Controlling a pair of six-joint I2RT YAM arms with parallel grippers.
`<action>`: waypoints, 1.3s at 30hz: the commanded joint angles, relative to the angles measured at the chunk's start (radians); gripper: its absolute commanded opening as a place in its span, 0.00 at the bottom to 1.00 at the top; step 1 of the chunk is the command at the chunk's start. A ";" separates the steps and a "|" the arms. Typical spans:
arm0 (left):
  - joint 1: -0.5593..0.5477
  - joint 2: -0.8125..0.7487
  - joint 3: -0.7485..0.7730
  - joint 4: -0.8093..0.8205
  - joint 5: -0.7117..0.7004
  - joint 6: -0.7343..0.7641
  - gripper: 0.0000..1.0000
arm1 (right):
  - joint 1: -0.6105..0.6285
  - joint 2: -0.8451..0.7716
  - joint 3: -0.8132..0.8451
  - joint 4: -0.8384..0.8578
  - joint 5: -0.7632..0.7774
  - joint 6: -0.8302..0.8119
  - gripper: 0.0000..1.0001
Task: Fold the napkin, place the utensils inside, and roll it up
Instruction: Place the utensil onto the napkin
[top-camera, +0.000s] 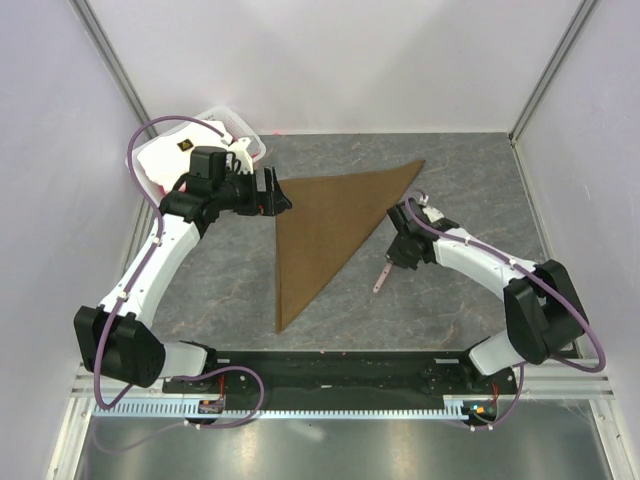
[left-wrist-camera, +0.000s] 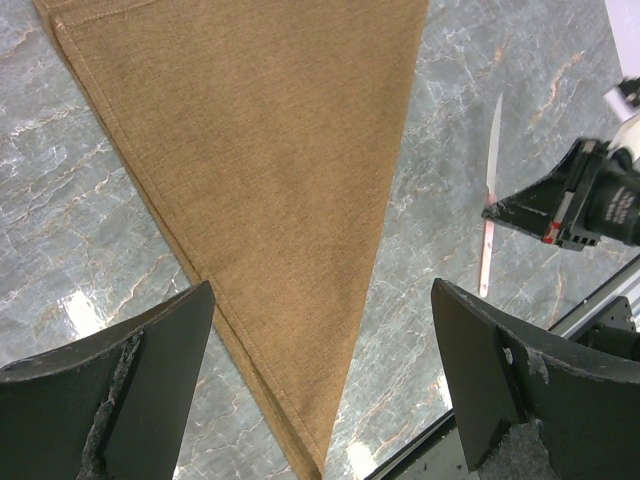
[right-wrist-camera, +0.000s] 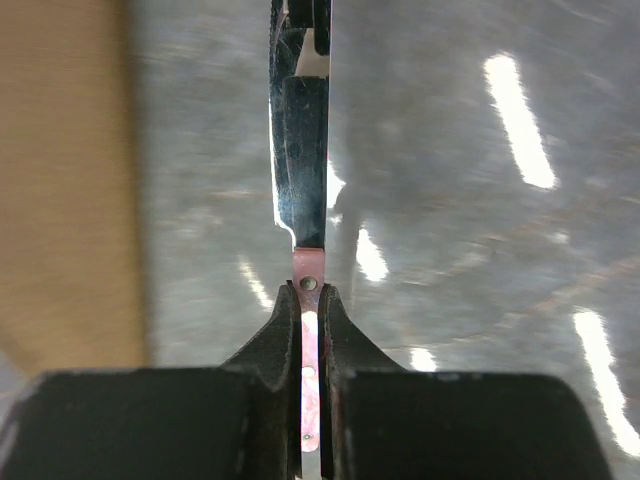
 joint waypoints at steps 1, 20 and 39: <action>-0.003 -0.010 -0.005 0.037 0.023 -0.018 0.97 | 0.035 0.048 0.128 0.049 -0.006 0.043 0.00; -0.003 -0.004 -0.008 0.038 0.018 -0.018 0.97 | 0.087 0.439 0.503 0.106 0.023 0.121 0.00; -0.003 -0.012 -0.009 0.046 0.046 -0.028 0.97 | 0.094 0.515 0.530 0.105 0.137 0.253 0.00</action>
